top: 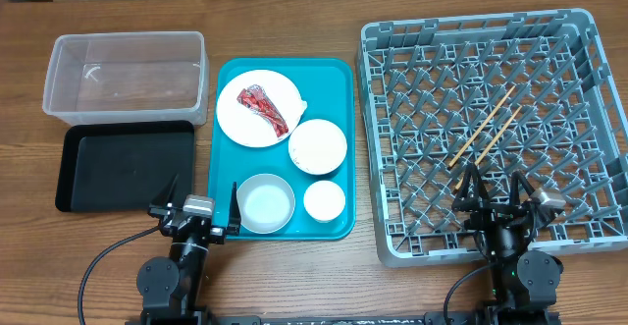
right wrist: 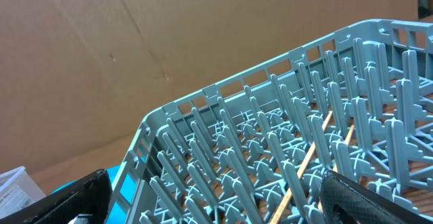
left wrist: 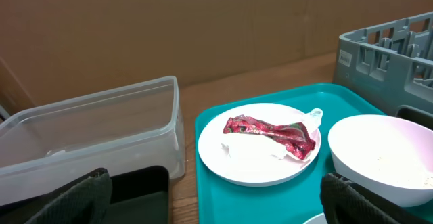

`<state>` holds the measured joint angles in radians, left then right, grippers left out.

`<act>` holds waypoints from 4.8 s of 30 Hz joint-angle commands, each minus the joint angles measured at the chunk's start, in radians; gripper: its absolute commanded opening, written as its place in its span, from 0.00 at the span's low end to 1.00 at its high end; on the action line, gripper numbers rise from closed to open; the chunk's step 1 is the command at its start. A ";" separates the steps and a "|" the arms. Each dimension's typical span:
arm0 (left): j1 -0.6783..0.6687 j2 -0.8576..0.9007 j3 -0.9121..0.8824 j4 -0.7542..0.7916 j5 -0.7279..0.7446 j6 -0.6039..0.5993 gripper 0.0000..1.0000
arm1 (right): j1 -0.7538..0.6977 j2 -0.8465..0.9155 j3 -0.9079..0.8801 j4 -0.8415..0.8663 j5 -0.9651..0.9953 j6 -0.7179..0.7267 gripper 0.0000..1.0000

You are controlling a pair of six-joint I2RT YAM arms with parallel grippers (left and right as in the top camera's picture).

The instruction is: Sort waste into correct bins and load items into the dishwasher

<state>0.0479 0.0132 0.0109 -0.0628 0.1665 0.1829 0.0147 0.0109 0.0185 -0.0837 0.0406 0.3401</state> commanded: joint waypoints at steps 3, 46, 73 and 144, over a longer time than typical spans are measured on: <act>0.004 -0.008 -0.006 0.000 -0.013 -0.011 1.00 | 0.004 -0.008 -0.010 0.003 0.002 0.000 1.00; 0.004 -0.008 -0.006 0.000 -0.009 -0.012 1.00 | 0.004 -0.008 -0.010 0.007 -0.022 0.000 1.00; 0.004 0.004 0.161 -0.034 -0.010 -0.112 1.00 | 0.004 -0.007 0.084 0.013 -0.154 -0.163 1.00; -0.279 2.222 1.674 -0.801 -0.224 -0.927 0.04 | 0.004 1.034 0.945 -0.629 -0.203 -0.236 1.00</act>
<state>-0.2245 2.2070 1.6737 -0.8703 -0.0963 -0.7792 0.0147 1.0447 0.9375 -0.7177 -0.1535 0.1040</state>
